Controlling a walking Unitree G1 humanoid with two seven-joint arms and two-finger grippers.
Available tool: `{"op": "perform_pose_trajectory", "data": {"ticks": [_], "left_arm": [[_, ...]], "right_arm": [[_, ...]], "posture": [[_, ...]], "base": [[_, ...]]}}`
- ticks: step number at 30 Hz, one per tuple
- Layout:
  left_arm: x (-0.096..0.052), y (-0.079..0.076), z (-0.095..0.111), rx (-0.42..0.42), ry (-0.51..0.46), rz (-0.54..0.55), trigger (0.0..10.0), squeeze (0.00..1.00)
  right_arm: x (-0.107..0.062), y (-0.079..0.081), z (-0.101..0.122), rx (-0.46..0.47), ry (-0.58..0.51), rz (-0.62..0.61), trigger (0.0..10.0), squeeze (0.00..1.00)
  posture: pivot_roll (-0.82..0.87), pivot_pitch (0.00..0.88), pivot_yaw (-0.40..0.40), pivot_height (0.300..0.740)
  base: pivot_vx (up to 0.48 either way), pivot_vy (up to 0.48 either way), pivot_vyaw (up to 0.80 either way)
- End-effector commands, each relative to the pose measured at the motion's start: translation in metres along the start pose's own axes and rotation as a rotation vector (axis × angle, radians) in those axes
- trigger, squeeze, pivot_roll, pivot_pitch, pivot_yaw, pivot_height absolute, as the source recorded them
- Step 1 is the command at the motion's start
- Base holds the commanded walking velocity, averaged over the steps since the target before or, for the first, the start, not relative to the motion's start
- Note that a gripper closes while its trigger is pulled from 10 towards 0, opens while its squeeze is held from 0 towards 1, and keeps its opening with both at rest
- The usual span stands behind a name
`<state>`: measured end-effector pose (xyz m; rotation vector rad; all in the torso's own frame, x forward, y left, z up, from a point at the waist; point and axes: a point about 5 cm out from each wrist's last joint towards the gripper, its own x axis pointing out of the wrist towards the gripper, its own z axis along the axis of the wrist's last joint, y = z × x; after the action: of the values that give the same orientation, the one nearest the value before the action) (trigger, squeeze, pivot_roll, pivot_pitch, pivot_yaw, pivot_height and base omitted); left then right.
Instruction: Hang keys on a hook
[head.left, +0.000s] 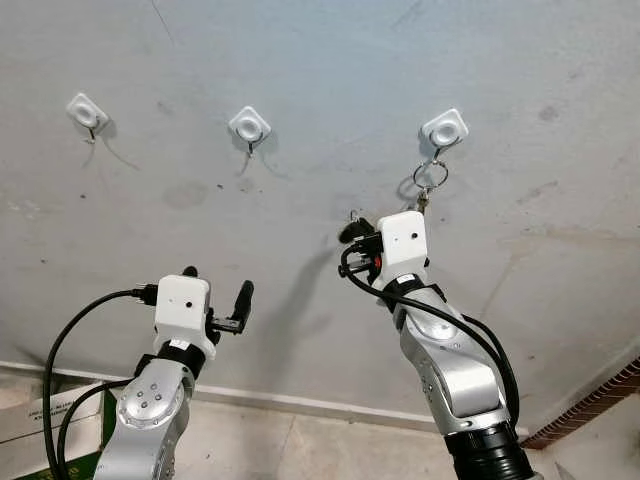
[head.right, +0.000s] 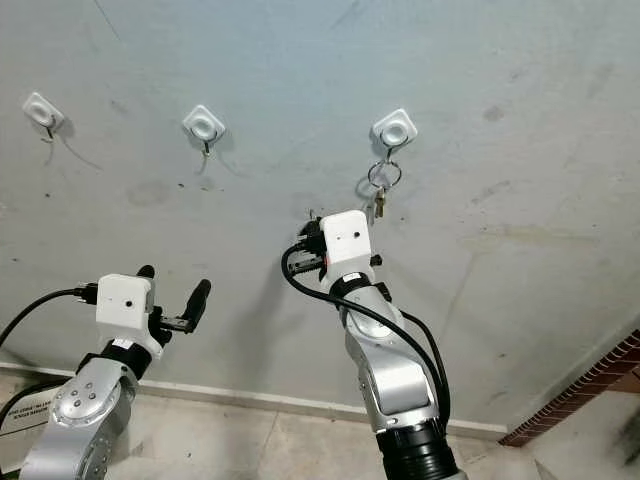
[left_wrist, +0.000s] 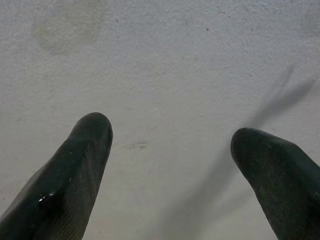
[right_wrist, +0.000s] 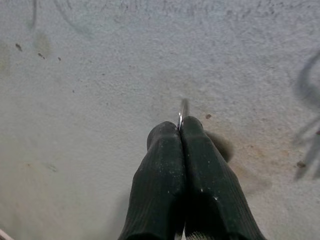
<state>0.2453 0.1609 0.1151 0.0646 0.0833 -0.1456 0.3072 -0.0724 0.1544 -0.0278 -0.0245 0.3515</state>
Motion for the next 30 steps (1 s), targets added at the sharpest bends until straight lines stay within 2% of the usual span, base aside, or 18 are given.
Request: {"op": "perform_pose_trajectory", "data": {"ticks": [1,13,24,28,30], "left_arm": [[0.001,0.001,-0.001,0.001,0.014,0.0,10.0,0.0],[0.002,-0.001,-0.002,0.005,0.029,-0.018,10.0,0.0],[0.001,-0.001,0.0,0.021,0.018,-0.023,10.0,0.0],[0.001,-0.002,0.012,0.11,-0.033,-0.128,10.0,0.0],[0.003,0.004,0.016,0.096,-0.031,-0.136,10.0,0.0]], "right_arm": [[0.001,0.002,0.004,0.003,-0.015,0.004,10.0,0.0],[0.001,0.001,0.004,-0.002,-0.015,0.0,10.0,0.0],[-0.001,0.0,0.004,-0.002,-0.017,0.001,10.0,0.0],[-0.002,0.0,0.013,-0.081,-0.06,0.031,10.0,0.0],[-0.002,0.0,0.018,-0.085,-0.079,0.038,10.0,0.0]], "posture": [[0.14,0.03,0.044,0.74],[0.13,0.035,0.047,0.74],[0.14,0.031,0.049,0.74],[0.14,0.033,0.05,0.74],[0.15,0.034,0.049,0.74]], "base": [[0.0,0.319,0.0],[0.0,0.426,0.0],[0.0,0.0,0.0],[0.0,0.0,0.0],[0.0,0.0,0.0]]}}
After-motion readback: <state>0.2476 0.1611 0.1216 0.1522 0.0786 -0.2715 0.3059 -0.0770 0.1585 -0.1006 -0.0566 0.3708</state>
